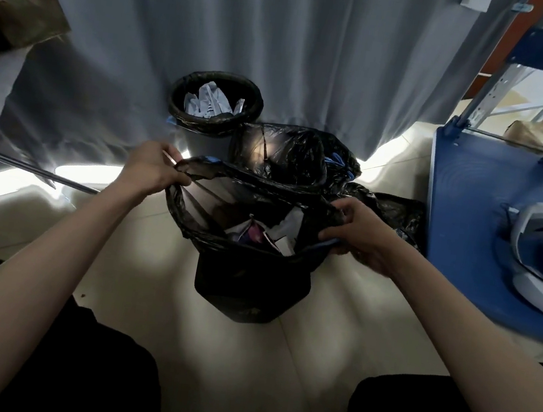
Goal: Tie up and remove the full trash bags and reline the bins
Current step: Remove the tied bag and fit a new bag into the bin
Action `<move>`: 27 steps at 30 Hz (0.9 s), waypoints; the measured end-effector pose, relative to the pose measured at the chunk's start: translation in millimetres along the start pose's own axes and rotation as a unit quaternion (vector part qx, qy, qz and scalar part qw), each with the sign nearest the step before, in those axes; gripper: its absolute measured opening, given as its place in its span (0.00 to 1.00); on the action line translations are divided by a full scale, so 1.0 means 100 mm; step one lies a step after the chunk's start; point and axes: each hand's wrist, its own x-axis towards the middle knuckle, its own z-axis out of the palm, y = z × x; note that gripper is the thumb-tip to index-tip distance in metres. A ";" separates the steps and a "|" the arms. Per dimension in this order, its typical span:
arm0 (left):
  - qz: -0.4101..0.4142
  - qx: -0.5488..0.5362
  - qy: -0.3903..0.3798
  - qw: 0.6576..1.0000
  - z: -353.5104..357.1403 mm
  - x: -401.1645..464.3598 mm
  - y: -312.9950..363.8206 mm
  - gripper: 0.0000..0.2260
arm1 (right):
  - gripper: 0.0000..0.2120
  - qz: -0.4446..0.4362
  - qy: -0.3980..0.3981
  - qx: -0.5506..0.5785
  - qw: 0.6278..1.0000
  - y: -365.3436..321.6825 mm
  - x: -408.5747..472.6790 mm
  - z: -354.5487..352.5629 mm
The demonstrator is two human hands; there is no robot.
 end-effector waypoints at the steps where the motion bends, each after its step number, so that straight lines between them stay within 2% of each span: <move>1: 0.014 0.012 0.000 1.000 0.01 -0.01 0.01 0.14 | 0.25 -0.019 -0.001 0.021 1.000 -0.03 -0.02 0.01; 3: 0.037 0.026 -0.007 0.999 0.05 -0.02 0.02 0.12 | 0.18 -0.075 -0.019 0.005 0.997 -0.08 -0.06 0.02; 5: 0.057 0.037 -0.006 0.998 0.08 -0.02 0.00 0.13 | 0.09 -0.117 -0.065 -0.068 0.989 -0.14 -0.11 0.00; 8: 0.073 0.056 0.003 0.996 0.09 0.00 -0.04 0.13 | 0.11 -0.103 -0.116 -0.186 0.970 -0.17 -0.13 -0.02; 10: 0.079 0.059 0.004 0.995 0.10 0.03 -0.08 0.13 | 0.08 -0.118 -0.087 -0.265 0.953 -0.16 -0.11 -0.02; 12: 0.087 0.054 0.007 0.995 0.11 0.03 -0.07 0.12 | 0.04 -0.142 -0.042 -0.290 0.946 -0.15 -0.08 0.01; 14: 0.100 0.039 0.015 0.994 0.13 0.03 -0.04 0.09 | 0.07 -0.170 -0.003 -0.300 0.939 -0.15 -0.03 0.02; 17: 0.107 0.028 0.033 0.993 0.15 0.04 0.02 0.09 | 0.10 -0.239 0.051 -0.301 0.922 -0.16 0.05 0.06; 21: 0.107 0.026 0.023 0.994 0.18 0.08 0.05 0.06 | 0.05 -0.289 0.138 -0.200 0.926 -0.34 0.00 0.16; 25: 0.107 0.018 0.014 0.994 0.21 0.10 0.09 0.02 | 0.05 -0.329 0.173 -0.112 0.921 -0.50 -0.04 0.24; 27: 0.108 0.016 0.016 0.994 0.21 0.11 0.10 0.04 | 0.04 -0.358 0.187 -0.078 0.911 -0.55 -0.06 0.26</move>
